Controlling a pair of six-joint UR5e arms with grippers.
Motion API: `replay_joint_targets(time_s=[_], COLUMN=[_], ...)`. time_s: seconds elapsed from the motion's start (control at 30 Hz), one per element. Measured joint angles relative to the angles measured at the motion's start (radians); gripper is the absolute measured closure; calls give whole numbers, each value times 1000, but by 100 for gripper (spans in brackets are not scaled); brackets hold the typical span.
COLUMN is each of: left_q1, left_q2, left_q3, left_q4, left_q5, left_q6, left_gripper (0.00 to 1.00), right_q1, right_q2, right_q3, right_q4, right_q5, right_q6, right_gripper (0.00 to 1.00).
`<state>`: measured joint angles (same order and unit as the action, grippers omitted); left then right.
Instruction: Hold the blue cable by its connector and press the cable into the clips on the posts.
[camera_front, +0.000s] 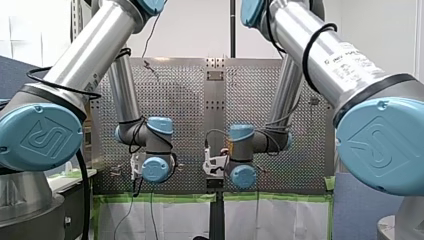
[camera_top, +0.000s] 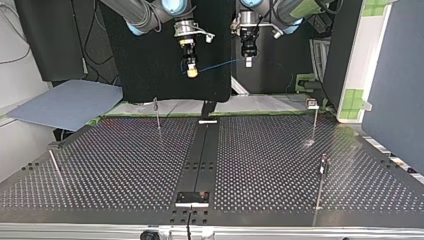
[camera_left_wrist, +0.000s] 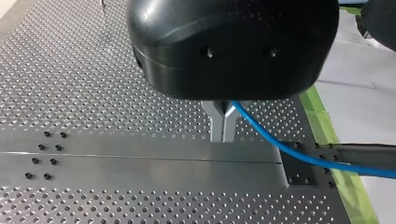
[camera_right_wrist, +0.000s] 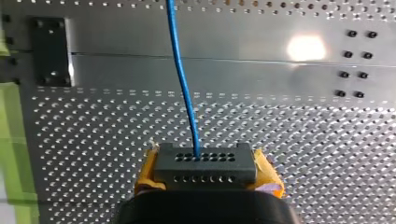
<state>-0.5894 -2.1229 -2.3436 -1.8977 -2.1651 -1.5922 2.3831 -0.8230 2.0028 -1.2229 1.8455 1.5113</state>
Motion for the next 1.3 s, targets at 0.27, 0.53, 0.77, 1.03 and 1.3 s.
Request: replay_joint_targets(time_s=[0.27,0.53,0.77,1.03,1.3], left_q1=[-1,8,25,46,70], left_q2=[12,72,134,205,280], left_q3=[-8,-17,2,62,133], left_q4=[12,-11,-72,-143,-217], left_q5=[-13,-37,-36,-53,-84], left_q6=[-4,-29,-45,-64,-63], left_gripper=[100,100,100,100,100], right_q1=[6,50,57,49,11], right_q2=[61,16,-47,-118,-192], right_q3=[-12,-37,-45,-94,-114], right_q4=[-52,-2,61,132,207], right_q5=[-2,21,-28,-45,-50], right_q6=[12,68,131,152,150], right_gripper=[100,100,100,100,100])
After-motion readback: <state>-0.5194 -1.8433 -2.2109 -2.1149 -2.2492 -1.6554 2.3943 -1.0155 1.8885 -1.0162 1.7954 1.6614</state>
